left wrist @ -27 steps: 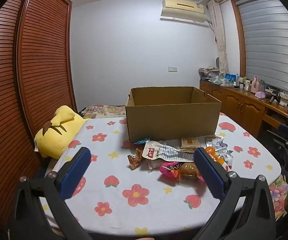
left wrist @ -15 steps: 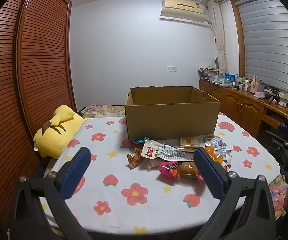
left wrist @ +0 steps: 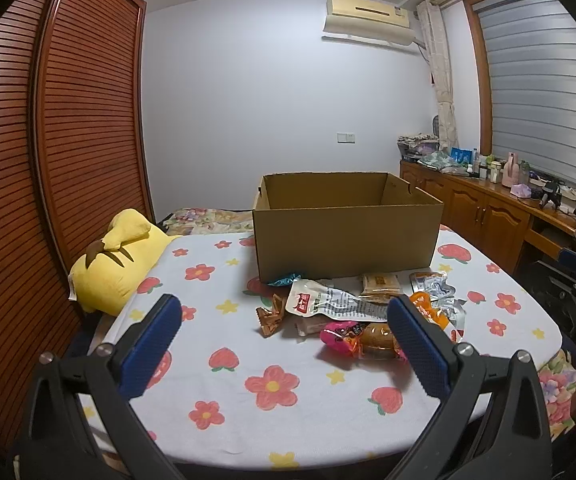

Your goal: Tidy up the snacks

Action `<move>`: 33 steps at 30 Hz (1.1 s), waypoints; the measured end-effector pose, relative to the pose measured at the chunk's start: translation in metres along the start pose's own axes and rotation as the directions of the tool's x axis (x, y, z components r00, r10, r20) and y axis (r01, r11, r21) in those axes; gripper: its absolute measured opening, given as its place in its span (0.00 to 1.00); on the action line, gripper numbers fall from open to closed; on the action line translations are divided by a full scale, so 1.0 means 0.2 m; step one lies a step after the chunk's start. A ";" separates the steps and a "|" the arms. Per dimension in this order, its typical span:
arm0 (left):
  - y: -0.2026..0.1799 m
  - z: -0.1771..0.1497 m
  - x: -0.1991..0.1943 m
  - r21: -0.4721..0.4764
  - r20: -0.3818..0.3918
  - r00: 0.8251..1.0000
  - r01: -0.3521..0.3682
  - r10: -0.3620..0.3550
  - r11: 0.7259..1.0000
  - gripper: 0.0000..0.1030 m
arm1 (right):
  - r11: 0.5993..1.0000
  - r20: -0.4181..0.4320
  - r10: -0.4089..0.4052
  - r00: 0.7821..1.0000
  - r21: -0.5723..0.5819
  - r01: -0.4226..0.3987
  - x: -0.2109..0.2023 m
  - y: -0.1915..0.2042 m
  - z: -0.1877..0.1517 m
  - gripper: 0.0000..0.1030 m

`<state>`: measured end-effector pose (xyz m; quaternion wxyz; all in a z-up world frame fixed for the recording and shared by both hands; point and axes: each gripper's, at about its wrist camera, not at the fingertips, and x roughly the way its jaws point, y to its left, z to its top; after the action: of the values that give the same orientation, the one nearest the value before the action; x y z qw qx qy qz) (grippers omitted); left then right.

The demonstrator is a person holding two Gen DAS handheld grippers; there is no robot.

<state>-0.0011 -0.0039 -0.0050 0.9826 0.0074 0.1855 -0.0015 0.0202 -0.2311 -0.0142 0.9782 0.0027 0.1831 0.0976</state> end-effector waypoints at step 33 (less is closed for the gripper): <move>0.01 0.04 -0.03 0.006 0.004 1.000 0.002 -0.003 1.000 1.00 | 1.000 0.000 0.006 1.000 0.003 -0.006 -0.01 0.00 -0.02 1.00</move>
<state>-0.0036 -0.0014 0.0041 0.9830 0.0103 0.1835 -0.0033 0.0172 -0.2306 -0.0164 0.9779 0.0047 0.1832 0.1002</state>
